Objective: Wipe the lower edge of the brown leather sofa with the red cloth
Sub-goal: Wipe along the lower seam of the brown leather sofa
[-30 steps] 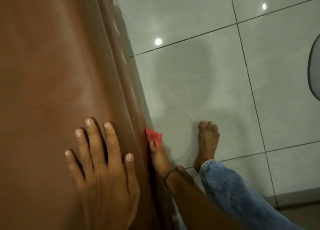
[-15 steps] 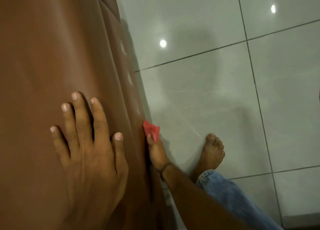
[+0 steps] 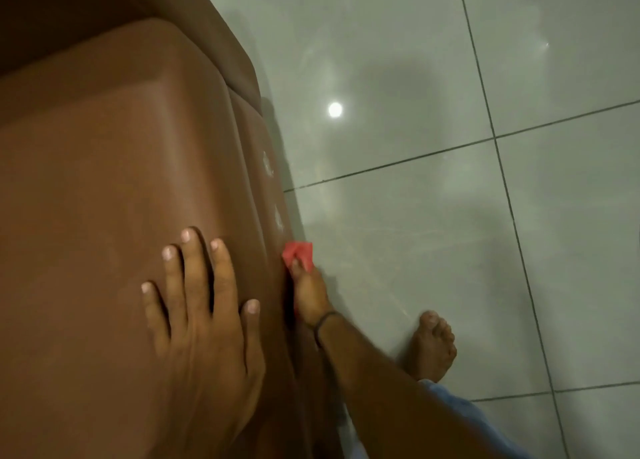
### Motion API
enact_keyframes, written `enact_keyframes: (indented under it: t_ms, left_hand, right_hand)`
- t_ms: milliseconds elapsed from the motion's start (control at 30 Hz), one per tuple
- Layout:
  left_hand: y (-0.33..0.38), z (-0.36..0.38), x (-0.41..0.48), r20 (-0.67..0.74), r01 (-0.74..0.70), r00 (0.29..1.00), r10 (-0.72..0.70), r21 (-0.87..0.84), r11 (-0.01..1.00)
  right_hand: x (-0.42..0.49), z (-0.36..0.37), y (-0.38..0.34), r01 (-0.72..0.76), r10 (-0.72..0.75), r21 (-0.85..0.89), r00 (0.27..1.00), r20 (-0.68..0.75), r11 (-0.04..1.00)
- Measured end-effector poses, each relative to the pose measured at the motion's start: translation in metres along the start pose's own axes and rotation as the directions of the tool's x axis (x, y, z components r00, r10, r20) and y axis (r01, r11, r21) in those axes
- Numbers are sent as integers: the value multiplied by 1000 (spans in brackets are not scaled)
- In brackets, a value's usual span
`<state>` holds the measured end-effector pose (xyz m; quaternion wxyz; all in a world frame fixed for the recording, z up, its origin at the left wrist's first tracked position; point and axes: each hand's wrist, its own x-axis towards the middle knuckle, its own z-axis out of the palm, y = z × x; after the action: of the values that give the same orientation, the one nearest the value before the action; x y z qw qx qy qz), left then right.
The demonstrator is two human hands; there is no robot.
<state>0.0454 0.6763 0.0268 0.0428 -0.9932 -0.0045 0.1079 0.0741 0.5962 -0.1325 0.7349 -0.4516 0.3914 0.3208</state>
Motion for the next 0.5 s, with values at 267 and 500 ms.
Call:
enact_keyframes:
  t_ms: [267,500]
  left_hand:
    - [1,-14,88,-29,6,1000,-7,-43,999]
    - [-10,-24,123,-25,-59,998,59,-11,998]
  right_hand:
    - [-27,2,9,140,-131,-79,985,113,987]
    - [64,22,-70,26,-35,-140,998,-59,990]
